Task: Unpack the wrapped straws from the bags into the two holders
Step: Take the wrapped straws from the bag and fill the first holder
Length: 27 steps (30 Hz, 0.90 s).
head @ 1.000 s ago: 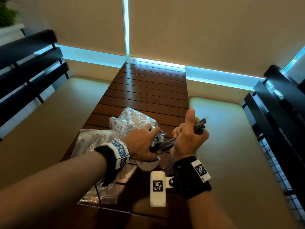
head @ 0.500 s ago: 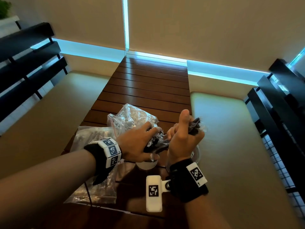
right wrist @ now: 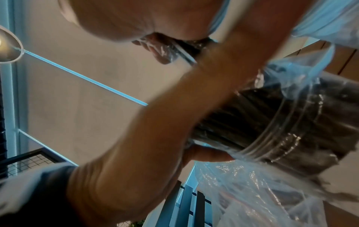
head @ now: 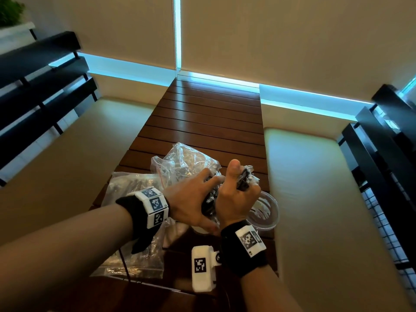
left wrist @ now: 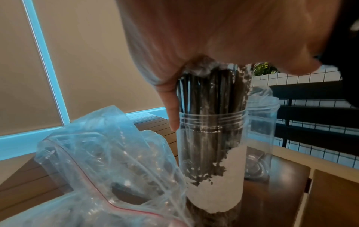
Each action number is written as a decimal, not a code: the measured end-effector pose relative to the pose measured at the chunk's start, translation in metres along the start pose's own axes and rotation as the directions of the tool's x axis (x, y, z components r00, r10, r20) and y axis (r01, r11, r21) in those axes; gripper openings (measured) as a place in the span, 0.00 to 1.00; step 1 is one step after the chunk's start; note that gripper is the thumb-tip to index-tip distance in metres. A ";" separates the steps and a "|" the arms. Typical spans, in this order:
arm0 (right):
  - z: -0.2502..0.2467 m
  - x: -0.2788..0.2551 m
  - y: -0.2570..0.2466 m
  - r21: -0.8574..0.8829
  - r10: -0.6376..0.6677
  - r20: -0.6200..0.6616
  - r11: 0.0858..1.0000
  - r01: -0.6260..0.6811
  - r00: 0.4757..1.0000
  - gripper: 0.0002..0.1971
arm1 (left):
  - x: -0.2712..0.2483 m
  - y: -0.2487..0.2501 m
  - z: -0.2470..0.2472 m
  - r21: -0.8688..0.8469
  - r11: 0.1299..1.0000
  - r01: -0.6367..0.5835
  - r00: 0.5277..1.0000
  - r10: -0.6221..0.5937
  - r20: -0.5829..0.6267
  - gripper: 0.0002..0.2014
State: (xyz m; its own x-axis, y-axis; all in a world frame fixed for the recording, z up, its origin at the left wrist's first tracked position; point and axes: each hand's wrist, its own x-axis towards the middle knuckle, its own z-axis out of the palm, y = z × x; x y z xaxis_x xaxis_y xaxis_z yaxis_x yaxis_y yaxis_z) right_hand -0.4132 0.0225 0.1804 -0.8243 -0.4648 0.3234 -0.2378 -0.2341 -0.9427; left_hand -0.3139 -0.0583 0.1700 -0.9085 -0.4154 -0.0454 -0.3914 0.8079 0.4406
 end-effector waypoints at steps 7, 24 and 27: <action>0.003 -0.001 0.004 -0.055 -0.005 -0.016 0.998 0.004 1.000 0.33 | 0.000 -0.002 0.004 -0.010 0.999 -0.031 0.999 0.031 -0.013 0.38; 0.001 -0.022 0.028 -0.178 -0.161 0.044 0.970 0.167 0.986 0.29 | 0.002 -0.014 0.006 -0.052 0.999 -0.004 0.999 0.006 0.053 0.43; 0.001 -0.021 0.028 -0.241 -0.246 -0.003 0.941 0.238 0.969 0.08 | 0.002 -0.016 0.009 -0.067 0.998 0.009 1.000 -0.008 0.018 0.46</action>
State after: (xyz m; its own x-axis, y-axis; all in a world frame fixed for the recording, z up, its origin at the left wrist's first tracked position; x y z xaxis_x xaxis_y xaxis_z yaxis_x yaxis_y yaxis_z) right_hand -0.4021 0.0249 0.1477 -0.7417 -0.3905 0.5453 -0.5439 -0.1253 -0.8297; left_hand -0.3103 -0.0683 0.1542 -0.9078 -0.4144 -0.0646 -0.3889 0.7741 0.4996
